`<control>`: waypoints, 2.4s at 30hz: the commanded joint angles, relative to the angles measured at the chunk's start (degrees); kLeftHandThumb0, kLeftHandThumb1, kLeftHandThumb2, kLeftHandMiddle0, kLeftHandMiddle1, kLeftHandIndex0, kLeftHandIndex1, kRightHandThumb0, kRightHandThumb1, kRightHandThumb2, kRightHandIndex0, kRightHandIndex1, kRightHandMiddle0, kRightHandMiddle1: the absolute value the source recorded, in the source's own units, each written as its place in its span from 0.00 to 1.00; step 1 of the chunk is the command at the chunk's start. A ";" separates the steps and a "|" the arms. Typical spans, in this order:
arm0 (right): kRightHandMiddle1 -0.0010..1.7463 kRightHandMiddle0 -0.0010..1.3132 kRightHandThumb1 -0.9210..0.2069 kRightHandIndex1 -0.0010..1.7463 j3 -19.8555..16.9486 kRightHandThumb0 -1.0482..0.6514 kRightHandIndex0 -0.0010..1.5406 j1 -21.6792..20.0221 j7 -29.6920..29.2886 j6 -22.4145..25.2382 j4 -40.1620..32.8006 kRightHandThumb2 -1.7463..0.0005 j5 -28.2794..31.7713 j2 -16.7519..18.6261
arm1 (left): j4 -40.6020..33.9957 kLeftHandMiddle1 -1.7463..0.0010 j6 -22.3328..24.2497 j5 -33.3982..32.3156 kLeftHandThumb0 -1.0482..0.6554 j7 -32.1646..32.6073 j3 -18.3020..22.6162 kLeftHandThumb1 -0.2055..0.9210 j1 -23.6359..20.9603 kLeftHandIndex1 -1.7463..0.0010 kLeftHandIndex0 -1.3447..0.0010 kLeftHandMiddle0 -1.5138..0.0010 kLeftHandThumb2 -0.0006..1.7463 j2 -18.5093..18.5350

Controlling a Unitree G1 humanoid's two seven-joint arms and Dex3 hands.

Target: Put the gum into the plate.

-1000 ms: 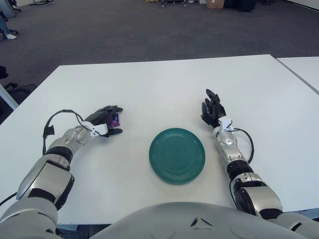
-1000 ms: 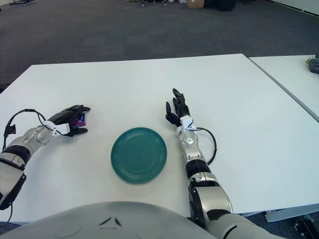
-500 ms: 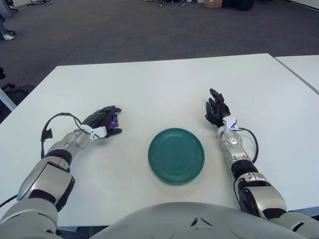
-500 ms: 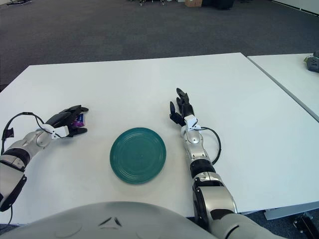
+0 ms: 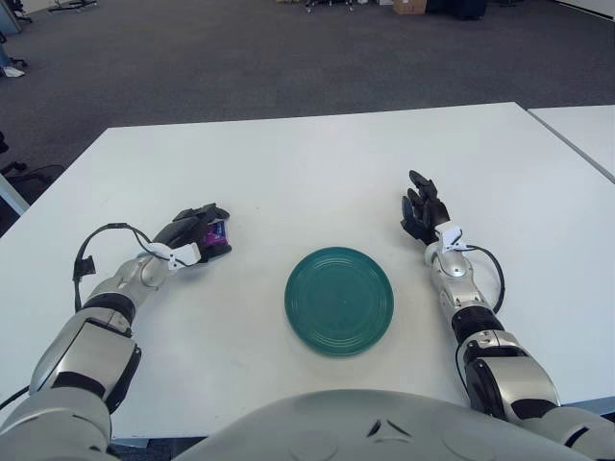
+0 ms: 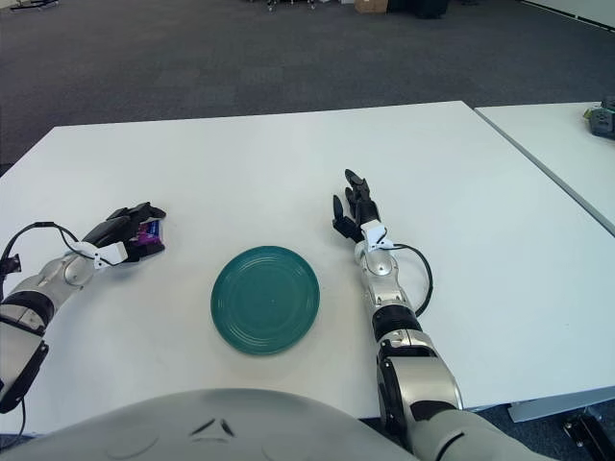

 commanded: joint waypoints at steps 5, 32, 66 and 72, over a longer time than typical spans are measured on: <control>0.23 0.00 0.00 0.01 -0.99 0.24 0.14 0.76 0.61 3.03 3.28 0.54 0.91 -0.73 | 1.22 0.26 1.73 1.79 0.39 -1.30 -1.09 0.56 2.18 0.17 0.84 1.00 0.45 2.45; 0.26 0.00 0.00 0.01 -2.46 0.20 0.16 -1.26 -1.85 0.15 6.13 0.55 1.00 -1.56 | 1.35 0.02 15.62 1.40 0.74 -2.66 -1.15 0.59 3.53 0.02 0.70 0.80 0.58 3.62; 0.28 0.00 0.00 0.00 -1.42 0.23 0.19 0.40 -2.72 0.90 2.59 0.53 -0.72 -3.89 | -7.48 0.00 8.26 -1.27 0.91 9.64 4.51 0.37 6.22 0.00 0.34 0.54 0.82 5.94; 0.27 0.00 0.00 0.00 -1.04 0.24 0.19 1.07 -2.43 1.57 1.25 0.53 -0.57 -3.71 | -21.38 0.00 9.03 -0.89 0.91 8.17 5.97 0.37 9.65 0.00 0.34 0.54 0.82 7.36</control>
